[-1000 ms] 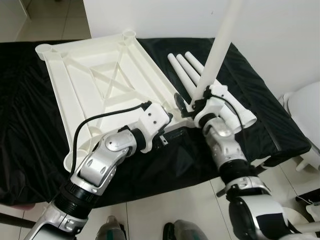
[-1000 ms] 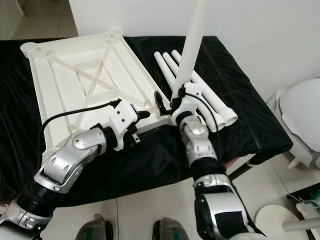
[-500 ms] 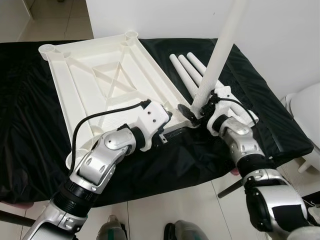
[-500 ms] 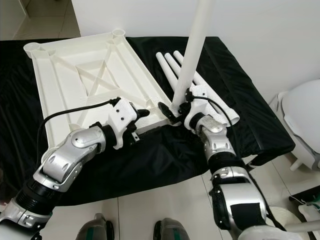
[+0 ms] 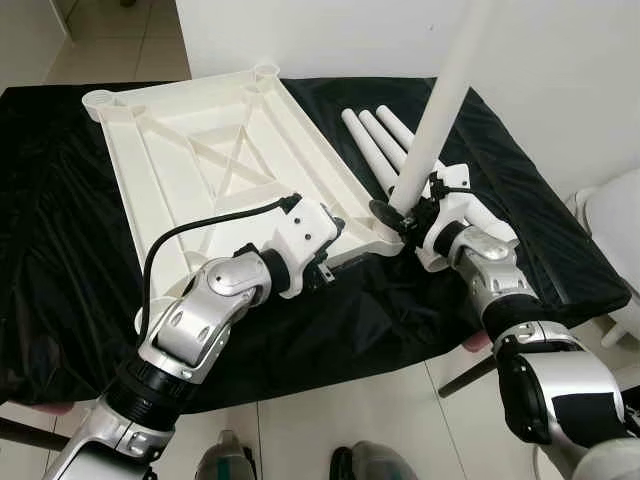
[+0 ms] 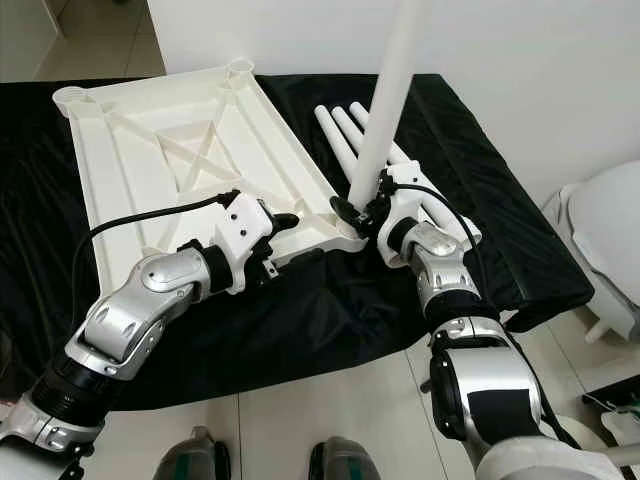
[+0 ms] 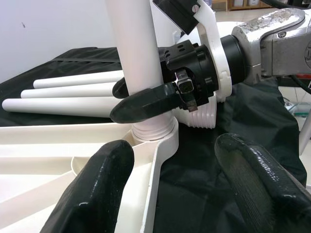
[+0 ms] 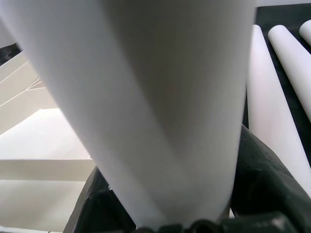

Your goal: Building children table

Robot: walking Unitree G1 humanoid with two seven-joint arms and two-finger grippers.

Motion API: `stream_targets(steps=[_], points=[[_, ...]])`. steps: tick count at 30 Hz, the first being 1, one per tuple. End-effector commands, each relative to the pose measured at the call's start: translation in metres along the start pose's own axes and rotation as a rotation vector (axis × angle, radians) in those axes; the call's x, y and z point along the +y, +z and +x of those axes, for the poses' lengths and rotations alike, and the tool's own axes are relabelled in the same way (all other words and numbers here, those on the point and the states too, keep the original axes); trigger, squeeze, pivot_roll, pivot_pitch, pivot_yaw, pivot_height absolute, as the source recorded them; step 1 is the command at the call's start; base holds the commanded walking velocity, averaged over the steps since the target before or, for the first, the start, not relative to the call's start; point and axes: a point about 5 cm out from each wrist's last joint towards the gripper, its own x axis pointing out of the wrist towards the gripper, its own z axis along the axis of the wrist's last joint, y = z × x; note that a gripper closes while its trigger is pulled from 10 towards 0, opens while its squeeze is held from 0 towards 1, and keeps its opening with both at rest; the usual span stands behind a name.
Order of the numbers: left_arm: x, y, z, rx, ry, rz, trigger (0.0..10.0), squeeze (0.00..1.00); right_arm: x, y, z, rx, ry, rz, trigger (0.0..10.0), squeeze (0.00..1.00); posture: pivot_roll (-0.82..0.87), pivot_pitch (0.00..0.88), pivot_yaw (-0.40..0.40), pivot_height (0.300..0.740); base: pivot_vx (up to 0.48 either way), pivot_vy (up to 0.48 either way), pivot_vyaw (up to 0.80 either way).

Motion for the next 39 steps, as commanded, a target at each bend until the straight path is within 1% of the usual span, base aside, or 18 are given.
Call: stream_targets(steps=[1, 6, 7, 9, 11, 12, 17, 18, 19, 21, 23, 26, 27, 28, 30, 31, 38, 39], points=[[-0.002, 0.000, 0.000, 0.004, -0.074, -0.004, 10.0, 0.00, 0.000, -0.006, -0.002, 0.033, 0.006, 0.001, 0.0, 0.00, -0.03, 0.000, -0.009, 0.740, 0.000, 0.000, 0.00], [-0.002, 0.000, 0.000, 0.004, -0.072, -0.006, 10.0, 0.00, 0.002, -0.009, -0.002, 0.039, 0.013, 0.004, 0.0, 0.00, -0.03, 0.000, -0.010, 0.740, 0.000, 0.000, 0.00], [-0.002, 0.000, -0.001, 0.005, -0.072, -0.007, 10.0, 0.00, 0.002, -0.010, -0.002, 0.043, -0.002, 0.001, 10.0, 0.00, -0.03, 0.000, -0.011, 0.740, 0.000, 0.000, 0.00], [-0.002, 0.000, -0.001, 0.004, -0.071, -0.009, 10.0, 0.00, 0.001, -0.010, -0.001, 0.043, -0.028, 0.012, 10.0, 0.00, -0.03, 0.000, -0.014, 0.740, 0.000, 0.000, 0.00], [-0.003, 0.000, -0.001, 0.003, -0.069, -0.012, 10.0, 0.00, -0.001, -0.010, 0.001, 0.046, -0.119, 0.026, 10.0, 0.00, -0.03, 0.000, -0.018, 0.740, 0.000, 0.000, 0.00], [-0.003, 0.000, -0.001, 0.003, -0.069, -0.012, 10.0, 0.00, -0.001, -0.010, 0.001, 0.046, -0.119, 0.026, 10.0, 0.00, -0.03, 0.000, -0.018, 0.740, 0.000, 0.000, 0.00], [-0.004, -0.001, -0.001, 0.003, -0.067, -0.014, 10.0, 0.00, 0.003, -0.006, 0.010, 0.023, -0.267, 0.086, 10.0, 0.00, -0.03, 0.000, -0.018, 0.740, 0.000, 0.000, 0.00], [-0.004, -0.001, -0.001, 0.003, -0.067, -0.014, 10.0, 0.00, 0.003, -0.006, 0.010, 0.023, -0.267, 0.086, 10.0, 0.00, -0.03, 0.000, -0.018, 0.740, 0.000, 0.000, 0.00], [-0.004, 0.000, -0.001, 0.002, -0.066, -0.014, 10.0, 0.00, 0.002, -0.004, 0.012, 0.018, -0.334, 0.125, 10.0, 0.00, -0.03, 0.000, -0.019, 0.740, 0.000, 0.000, 0.00], [-0.003, 0.000, -0.001, 0.000, -0.065, -0.014, 10.0, 0.00, 0.000, 0.000, 0.015, 0.000, -0.461, 0.161, 10.0, 0.00, -0.03, 0.000, -0.019, 0.740, 0.000, 0.000, 0.00], [-0.003, 0.000, -0.001, 0.000, -0.065, -0.014, 10.0, 0.00, 0.000, 0.000, 0.015, 0.000, -0.461, 0.161, 10.0, 0.00, -0.03, 0.000, -0.019, 0.740, 0.000, 0.000, 0.00], [-0.004, 0.000, 0.000, -0.001, -0.067, -0.014, 10.0, 0.00, 0.003, 0.006, 0.020, -0.026, -0.619, 0.209, 10.0, 0.00, -0.04, 0.000, -0.017, 0.740, 0.000, 0.000, 0.00], [-0.004, 0.000, 0.001, -0.002, -0.069, -0.015, 10.0, 0.00, 0.007, 0.006, 0.023, -0.021, -0.672, 0.222, 10.0, 0.00, -0.04, 0.000, -0.018, 0.740, 0.000, 0.000, 0.00], [-0.004, 0.000, 0.001, -0.002, -0.069, -0.015, 10.0, 0.00, 0.007, 0.006, 0.023, -0.021, -0.672, 0.222, 10.0, 0.00, -0.04, 0.000, -0.018, 0.740, 0.000, 0.000, 0.00], [-0.004, 0.001, 0.001, -0.004, -0.068, -0.016, 10.0, 0.00, 0.018, 0.007, 0.030, -0.021, -0.722, 0.247, 10.0, 0.00, -0.03, 0.000, -0.021, 0.740, 0.000, 0.000, 0.00], [-0.004, 0.001, 0.001, -0.004, -0.068, -0.016, 10.0, 0.00, 0.018, 0.007, 0.030, -0.021, -0.722, 0.247, 10.0, 0.00, -0.03, 0.000, -0.021, 0.740, 0.000, 0.000, 0.00], [-0.005, 0.000, 0.001, -0.005, -0.064, -0.019, 10.0, 0.00, 0.028, 0.008, 0.035, -0.018, -0.666, 0.251, 10.0, 0.00, -0.03, 0.000, -0.027, 0.740, 0.000, 0.000, 0.00], [-0.005, 0.000, 0.001, -0.005, -0.063, -0.020, 10.0, 0.00, 0.028, 0.008, 0.035, -0.021, -0.661, 0.247, 10.0, 0.53, -0.03, 0.000, -0.027, 0.740, 0.000, 0.000, 0.00]])
